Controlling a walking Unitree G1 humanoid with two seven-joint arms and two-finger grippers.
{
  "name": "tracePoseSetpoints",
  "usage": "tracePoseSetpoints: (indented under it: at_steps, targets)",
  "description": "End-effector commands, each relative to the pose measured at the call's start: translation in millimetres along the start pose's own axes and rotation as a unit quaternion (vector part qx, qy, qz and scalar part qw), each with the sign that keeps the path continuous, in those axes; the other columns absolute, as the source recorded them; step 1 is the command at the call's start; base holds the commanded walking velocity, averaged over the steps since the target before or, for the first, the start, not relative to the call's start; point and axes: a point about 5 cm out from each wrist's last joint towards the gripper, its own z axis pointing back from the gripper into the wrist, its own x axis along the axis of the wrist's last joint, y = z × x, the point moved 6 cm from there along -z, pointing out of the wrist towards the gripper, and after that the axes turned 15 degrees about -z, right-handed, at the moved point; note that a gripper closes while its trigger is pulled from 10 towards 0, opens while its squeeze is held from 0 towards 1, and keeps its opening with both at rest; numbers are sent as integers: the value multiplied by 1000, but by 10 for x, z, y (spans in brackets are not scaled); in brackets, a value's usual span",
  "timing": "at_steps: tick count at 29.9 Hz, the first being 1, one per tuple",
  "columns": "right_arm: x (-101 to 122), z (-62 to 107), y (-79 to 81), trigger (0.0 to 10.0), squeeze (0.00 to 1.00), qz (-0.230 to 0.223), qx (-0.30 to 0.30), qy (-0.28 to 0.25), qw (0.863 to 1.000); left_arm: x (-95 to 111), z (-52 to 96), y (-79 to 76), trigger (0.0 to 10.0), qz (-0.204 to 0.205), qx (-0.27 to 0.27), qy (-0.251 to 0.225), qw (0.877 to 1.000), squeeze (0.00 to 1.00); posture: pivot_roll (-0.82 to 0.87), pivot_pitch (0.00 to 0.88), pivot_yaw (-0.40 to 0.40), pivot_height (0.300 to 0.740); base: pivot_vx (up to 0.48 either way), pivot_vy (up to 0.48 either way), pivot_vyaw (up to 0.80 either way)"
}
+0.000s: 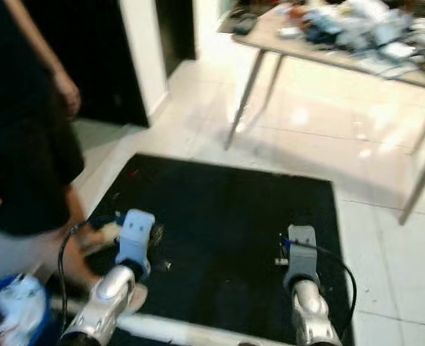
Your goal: Picking trash to rubbish bin
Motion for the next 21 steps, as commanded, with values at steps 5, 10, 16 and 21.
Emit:
tracePoseSetpoints:
  at_steps: [5, 10, 16, 21]
  targets:
    - [-50, 21, 18, 10000, 0, 1, -1, 9, 1000, -52, 19, 2, 10000, 5, -4, 5, 1000, 0, -7, 77, 56, 740, 0, 0, -800]
    - [-43, 17, 43, 10000, 0, 5, 6, 10, 1000, -58, 11, 38, 10000, 5, 2, 8, 1000, 0, -8, 71, 43, 740, 0, 0, -800]
    - [14, 4, 83, 10000, 0, 10, 21, -1, 1000, -63, 30, 41, 10000, 13, 5, 5, 1000, 0, -8, 63, 32, 740, 0, 0, -782]
    - [56, -12, 148, 10000, 0, 20, 37, -6, 999, -68, 35, 25, 10000, 10, 3, 5, 1000, 0, -8, 54, 25, 740, 0, 0, -139]
